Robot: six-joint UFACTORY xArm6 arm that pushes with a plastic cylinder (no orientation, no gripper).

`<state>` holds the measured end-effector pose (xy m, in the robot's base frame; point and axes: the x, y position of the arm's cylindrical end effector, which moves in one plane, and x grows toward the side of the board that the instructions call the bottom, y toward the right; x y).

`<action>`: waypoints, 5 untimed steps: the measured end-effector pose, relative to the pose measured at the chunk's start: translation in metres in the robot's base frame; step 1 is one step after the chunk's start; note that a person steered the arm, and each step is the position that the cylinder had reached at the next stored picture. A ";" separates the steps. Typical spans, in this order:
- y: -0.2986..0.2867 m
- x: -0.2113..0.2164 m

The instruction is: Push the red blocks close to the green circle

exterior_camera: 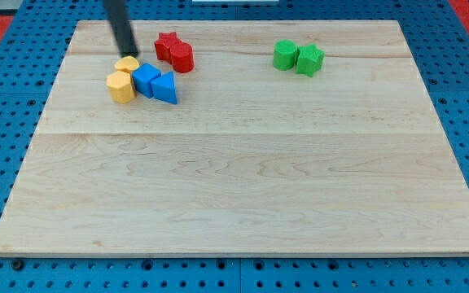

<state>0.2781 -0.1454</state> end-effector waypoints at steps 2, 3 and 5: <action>0.132 -0.001; 0.140 0.002; 0.156 0.025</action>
<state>0.3027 0.0104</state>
